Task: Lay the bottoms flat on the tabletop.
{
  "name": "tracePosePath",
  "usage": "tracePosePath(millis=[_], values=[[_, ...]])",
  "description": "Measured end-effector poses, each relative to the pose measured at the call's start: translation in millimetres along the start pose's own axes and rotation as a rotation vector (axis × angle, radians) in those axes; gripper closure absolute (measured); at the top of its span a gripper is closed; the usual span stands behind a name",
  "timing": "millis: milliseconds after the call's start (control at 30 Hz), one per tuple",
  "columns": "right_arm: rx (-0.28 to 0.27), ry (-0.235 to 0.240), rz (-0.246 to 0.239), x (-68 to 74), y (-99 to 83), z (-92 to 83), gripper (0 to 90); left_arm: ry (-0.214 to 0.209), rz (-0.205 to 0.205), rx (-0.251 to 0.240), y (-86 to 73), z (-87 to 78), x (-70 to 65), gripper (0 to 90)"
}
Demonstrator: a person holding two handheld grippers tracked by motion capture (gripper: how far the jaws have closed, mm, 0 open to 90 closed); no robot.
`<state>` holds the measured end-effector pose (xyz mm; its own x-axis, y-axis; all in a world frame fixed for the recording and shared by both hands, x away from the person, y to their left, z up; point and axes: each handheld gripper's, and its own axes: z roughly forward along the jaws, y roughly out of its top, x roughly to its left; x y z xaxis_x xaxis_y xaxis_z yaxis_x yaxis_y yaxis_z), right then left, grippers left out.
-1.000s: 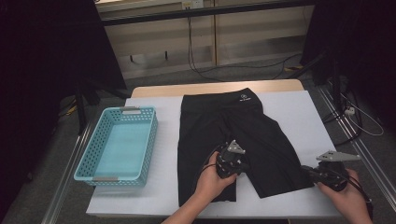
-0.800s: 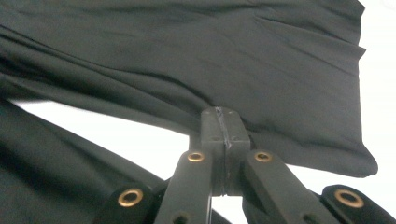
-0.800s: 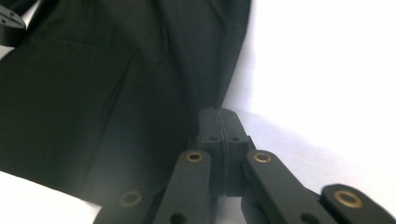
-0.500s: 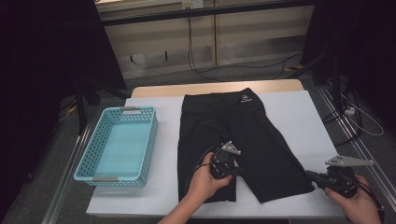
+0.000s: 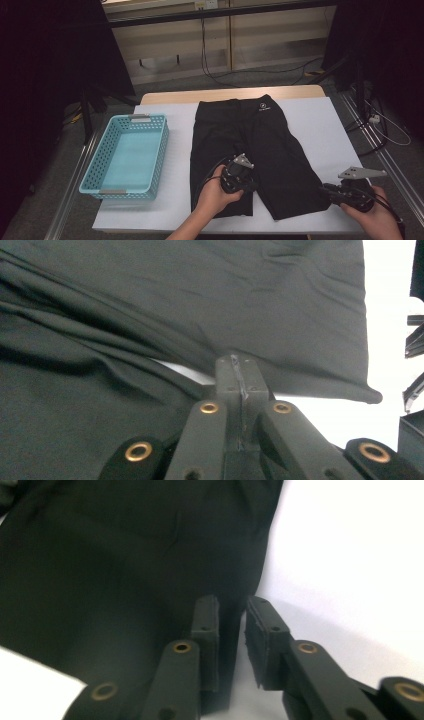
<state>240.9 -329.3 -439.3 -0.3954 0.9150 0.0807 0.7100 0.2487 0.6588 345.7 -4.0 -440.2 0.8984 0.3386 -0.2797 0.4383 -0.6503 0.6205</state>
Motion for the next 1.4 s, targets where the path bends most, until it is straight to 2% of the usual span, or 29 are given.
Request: tracePosePath(millis=[33, 133, 200, 267, 333, 367, 467, 500, 567, 633, 700, 767, 800, 833, 867, 933, 967, 1033, 1100, 1233, 1300, 1400], values=[[-0.015, -0.008, 0.006, -1.0, 1.6, 0.3, 73.1, 0.0, -0.001, -0.003, -0.1, 0.3, 0.4, 90.0], [-0.013, -0.016, 0.018, -3.0, 4.6, 6.0, 73.3, 0.003, -0.002, -0.004, 0.0, 2.9, 1.8, 90.0], [0.006, -0.008, 0.029, -4.9, 6.5, 13.3, 77.5, 0.006, -0.006, 0.001, 0.5, 4.5, 2.3, 90.0], [-0.001, -0.024, 0.03, -7.5, 9.5, 15.1, 90.0, 0.014, 0.0, -0.002, 1.6, 4.7, 2.1, 90.0], [0.005, -0.022, 0.033, -10.3, 12.4, 16.9, 90.0, 0.026, 0.009, -0.009, 2.9, 4.7, 2.5, 90.0], [0.0, -0.022, 0.032, -11.7, 13.5, 18.6, 90.0, 0.031, 0.009, -0.017, 3.8, 4.6, 3.0, 90.0], [-0.059, -0.05, 0.07, -17.6, 17.1, 21.8, 90.0, 0.048, 0.007, -0.036, 5.3, 4.4, 4.9, 90.0], [-0.074, -0.053, 0.079, -18.8, 17.6, 22.3, 89.3, 0.05, 0.005, -0.037, 5.4, 4.5, 5.6, 90.0], [-0.076, -0.066, 0.08, -20.0, 17.2, 24.6, 78.7, 0.048, 0.004, -0.041, 5.0, 4.9, 6.0, 90.0], [-0.064, -0.085, 0.055, -19.3, 14.5, 25.5, 77.9, 0.039, 0.013, -0.043, 5.2, 5.0, 4.3, 90.0], [-0.071, -0.086, 0.053, -17.8, 12.6, 22.7, 72.6, 0.029, 0.03, -0.057, 6.2, 4.5, 1.5, 90.0], [-0.079, -0.085, 0.044, -15.2, 11.8, 16.5, 70.2, 0.033, 0.027, -0.076, 6.8, 5.5, -2.2, 77.2], [-0.081, -0.085, 0.043, -14.0, 11.1, 12.8, 69.0, 0.038, 0.035, -0.083, 6.9, 6.0, -4.7, 66.0], [-0.085, -0.083, 0.039, -12.6, 9.6, 8.3, 69.1, 0.031, 0.039, -0.084, 6.8, 6.6, -6.6, 59.9], [-0.084, -0.077, 0.038, -12.0, 8.5, 6.0, 69.0, 0.03, 0.057, -0.078, 6.6, 6.9, -8.8, 59.5], [-0.08, -0.079, 0.037, -11.0, 4.4, 1.3, 69.1, 0.027, 0.061, -0.081, 6.1, 8.2, -11.4, 53.4], [-0.069, -0.081, 0.036, -10.9, 2.1, 0.4, 69.1, 0.023, 0.066, -0.082, 5.7, 9.0, -12.1, 53.4], [-0.05, -0.084, 0.036, -12.2, -3.0, -0.6, 69.4, 0.036, 0.077, -0.085, 5.0, 11.3, -12.4, 49.8], [-0.029, -0.078, 0.033, -13.1, -5.5, 0.2, 70.0, 0.039, 0.086, -0.079, 4.4, 13.3, -11.2, 49.5], [-0.011, -0.066, 0.027, -10.7, -5.7, 2.5, 78.6, 0.058, 0.088, -0.073, 3.5, 18.3, -10.3, 50.4], [-0.017, -0.057, 0.028, -9.2, -6.0, 3.9, 79.4, 0.063, 0.086, -0.073, 3.8, 19.6, -10.8, 53.7], [-0.012, -0.045, 0.03, -7.8, -5.9, 3.8, 86.9, 0.061, 0.084, -0.057, 5.5, 19.9, -11.3, 61.5]])
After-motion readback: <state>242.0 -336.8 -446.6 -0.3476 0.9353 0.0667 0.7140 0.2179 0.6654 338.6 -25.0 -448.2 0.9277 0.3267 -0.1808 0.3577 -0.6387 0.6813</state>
